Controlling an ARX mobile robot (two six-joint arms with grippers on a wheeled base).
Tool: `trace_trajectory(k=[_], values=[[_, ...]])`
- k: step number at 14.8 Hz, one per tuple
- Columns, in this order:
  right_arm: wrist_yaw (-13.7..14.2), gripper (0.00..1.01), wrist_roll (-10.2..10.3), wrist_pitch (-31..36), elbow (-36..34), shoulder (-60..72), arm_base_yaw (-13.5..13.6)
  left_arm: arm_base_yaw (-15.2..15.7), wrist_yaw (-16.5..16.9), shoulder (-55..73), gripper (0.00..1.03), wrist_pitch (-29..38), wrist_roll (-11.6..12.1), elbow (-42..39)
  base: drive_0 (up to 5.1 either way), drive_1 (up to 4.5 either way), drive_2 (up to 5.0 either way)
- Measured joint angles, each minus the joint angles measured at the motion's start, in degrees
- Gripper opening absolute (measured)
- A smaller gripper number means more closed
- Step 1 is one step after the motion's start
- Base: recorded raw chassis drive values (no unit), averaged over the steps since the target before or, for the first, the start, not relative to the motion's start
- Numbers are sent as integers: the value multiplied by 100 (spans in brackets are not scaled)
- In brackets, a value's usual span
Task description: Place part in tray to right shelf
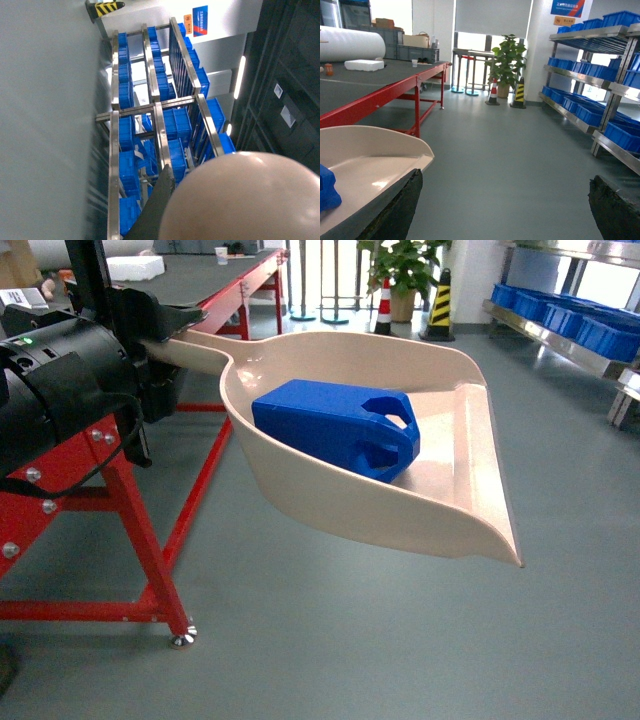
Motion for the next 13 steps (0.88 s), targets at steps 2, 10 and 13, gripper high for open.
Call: trace_trajectory(k=[2,10,13], values=[[-2,98,-2,15,0,0,0,-2,4,0,12,7,0,0,505,-240,-240],[35,98,-2,9,0,-7,-4,-77,24,0,12,26,-2,0,379,-166,-166],[13,98,-2,20,0,-7,-2,-26,26,0,12,20,-2,0,9,283,-265]])
